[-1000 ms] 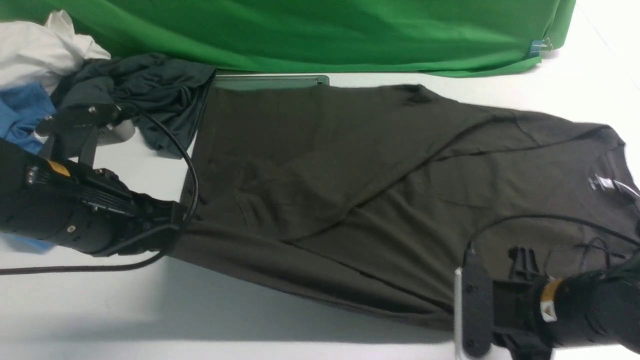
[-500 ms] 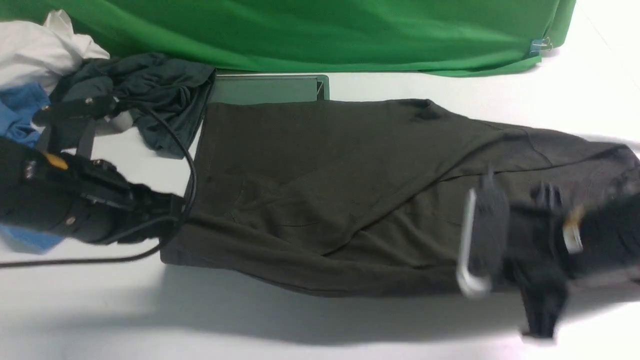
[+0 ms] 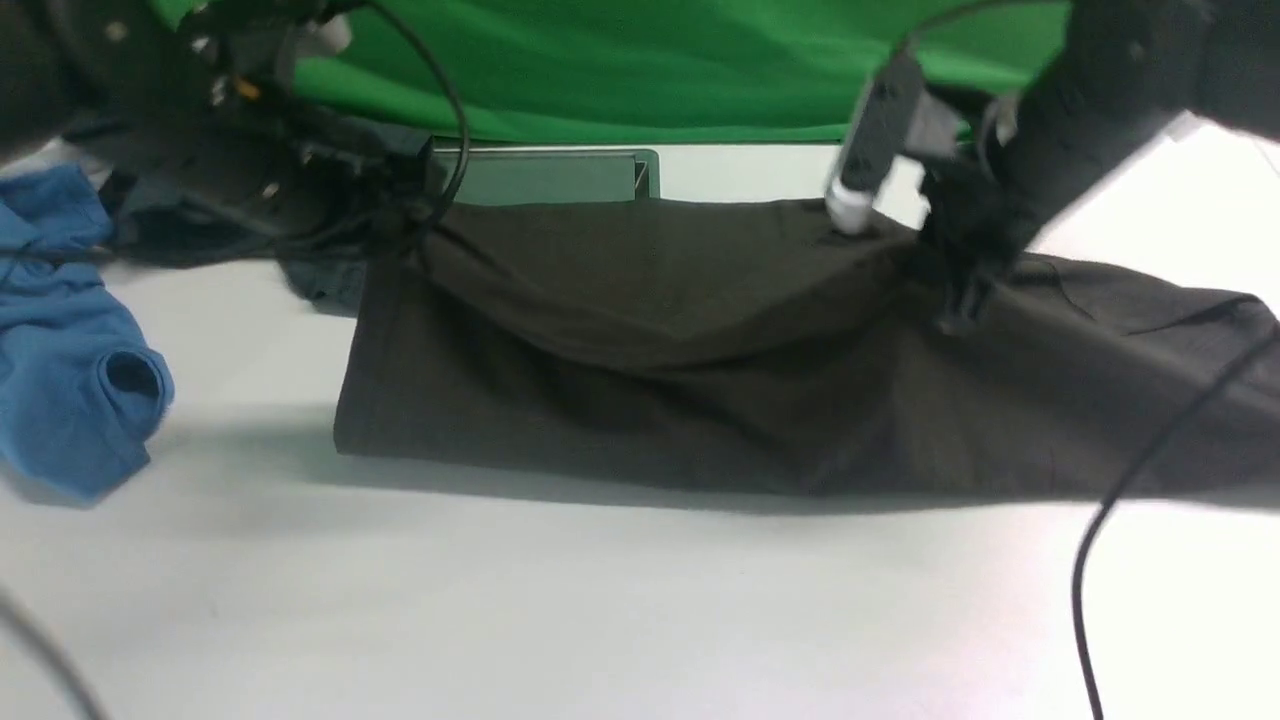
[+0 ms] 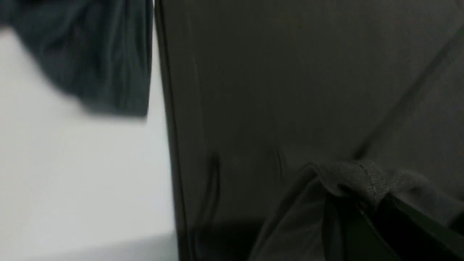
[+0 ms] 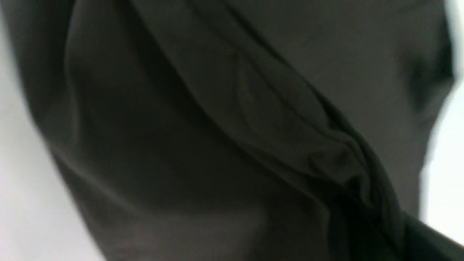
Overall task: Fold a long-sleeved shirt on a white desktop.
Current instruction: 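Fold the black garment in half by bringing its near edge over to the far edge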
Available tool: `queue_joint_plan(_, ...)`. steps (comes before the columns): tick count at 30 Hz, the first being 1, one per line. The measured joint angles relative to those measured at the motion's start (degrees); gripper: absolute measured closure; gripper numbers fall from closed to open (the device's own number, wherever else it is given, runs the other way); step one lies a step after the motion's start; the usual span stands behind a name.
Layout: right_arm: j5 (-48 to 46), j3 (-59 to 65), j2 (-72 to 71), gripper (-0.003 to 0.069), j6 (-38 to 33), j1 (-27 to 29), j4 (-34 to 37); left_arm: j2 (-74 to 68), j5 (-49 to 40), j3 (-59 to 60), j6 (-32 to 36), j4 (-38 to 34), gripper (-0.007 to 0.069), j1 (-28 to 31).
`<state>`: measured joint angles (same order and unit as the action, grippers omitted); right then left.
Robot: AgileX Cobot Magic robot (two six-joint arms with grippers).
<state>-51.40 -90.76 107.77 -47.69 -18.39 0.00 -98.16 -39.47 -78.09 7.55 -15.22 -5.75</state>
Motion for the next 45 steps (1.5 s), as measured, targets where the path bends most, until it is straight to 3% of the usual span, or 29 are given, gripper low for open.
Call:
queue_joint_plan(7, -0.87, -12.86, 8.55, 0.0607, -0.16, 1.5, 0.35, -11.76, -2.0, -13.05, 0.0, 0.12, 0.0582, 1.88)
queue_joint_plan(24, 7.88, -14.02, 13.5, 0.0607, 3.1, 3.41, 1.56, -21.93, -0.07, -19.81, 0.26, -2.54, 0.0582, 4.54)
queue_joint_plan(29, 12.1, -14.02, 13.68, 0.0607, 6.58, 3.41, 1.62, -22.48, 4.55, -19.87, -2.6, -2.75, 0.0575, 4.54)
queue_joint_plan(34, 17.45, -14.02, 15.3, 0.0589, 16.45, 3.41, 1.67, -22.9, 8.53, -19.87, -6.45, -2.89, 0.0482, 4.54)
queue_joint_plan(36, 19.56, -14.02, 16.42, 0.0526, 21.58, 3.46, 1.67, -22.95, 8.49, -19.87, -6.86, -2.89, 0.0372, 4.54)
queue_joint_plan(38, 20.41, -14.02, 16.75, 0.0419, 24.75, 3.46, 1.53, -22.95, 7.91, -19.87, -7.54, -2.44, 0.0243, 4.54)
queue_joint_plan(41, 20.87, -14.02, 16.32, 0.0202, 27.81, 3.46, 0.62, -22.8, 5.98, -19.87, -7.54, -0.7, 0.0067, 4.54)
queue_joint_plan(43, 19.99, -14.02, 15.59, 0.0073, 28.59, 3.46, 0.0, -22.33, 3.34, -19.87, -6.48, -0.26, -0.0006, 4.6)
queue_joint_plan(45, 18.04, -14.02, 13.74, 0.0001, 28.71, 3.46, 0.0, -21.27, -0.21, -19.87, -4.33, 0.21, -0.0047, 4.66)
